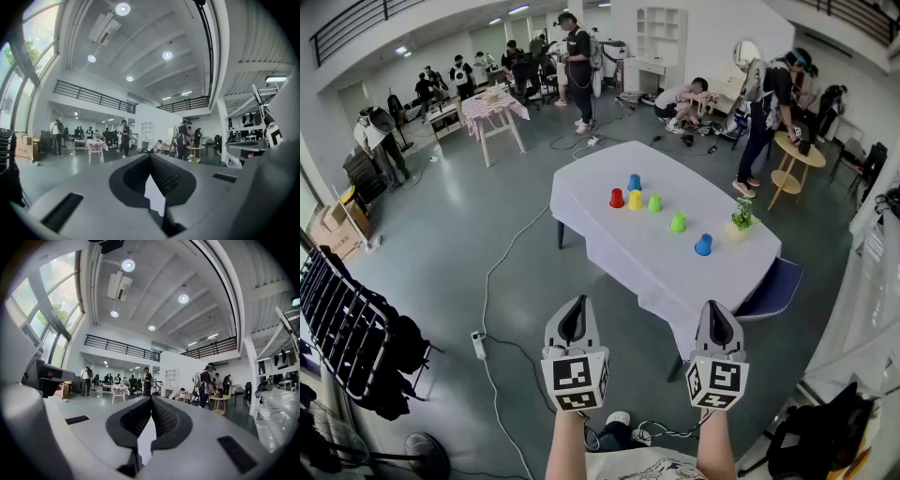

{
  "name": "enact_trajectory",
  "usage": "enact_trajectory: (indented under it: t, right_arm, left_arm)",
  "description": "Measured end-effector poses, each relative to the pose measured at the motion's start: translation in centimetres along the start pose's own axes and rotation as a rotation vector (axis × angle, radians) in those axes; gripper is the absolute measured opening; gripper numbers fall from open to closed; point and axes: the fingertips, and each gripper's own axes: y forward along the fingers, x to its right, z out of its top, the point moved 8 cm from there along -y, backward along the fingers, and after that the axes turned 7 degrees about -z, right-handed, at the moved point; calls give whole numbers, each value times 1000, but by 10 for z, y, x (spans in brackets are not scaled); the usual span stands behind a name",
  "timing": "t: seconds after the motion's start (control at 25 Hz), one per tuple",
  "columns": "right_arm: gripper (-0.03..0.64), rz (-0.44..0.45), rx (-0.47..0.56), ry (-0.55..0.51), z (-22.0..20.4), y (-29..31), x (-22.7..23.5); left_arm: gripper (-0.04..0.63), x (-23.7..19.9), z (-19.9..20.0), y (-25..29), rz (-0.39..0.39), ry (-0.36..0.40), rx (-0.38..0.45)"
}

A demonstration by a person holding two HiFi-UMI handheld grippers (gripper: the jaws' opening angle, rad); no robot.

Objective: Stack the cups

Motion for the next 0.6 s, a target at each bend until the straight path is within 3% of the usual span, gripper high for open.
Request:
enact_trajectory:
  t: [0.48, 0.6]
  right_arm:
    - [15, -3, -6, 0, -1, 9, -1]
    - [15, -28, 5, 10, -3, 14, -2]
  left_arm:
    - [12, -6, -1, 7, -3, -20, 6]
    - [12, -12, -2, 13, -16, -61, 21]
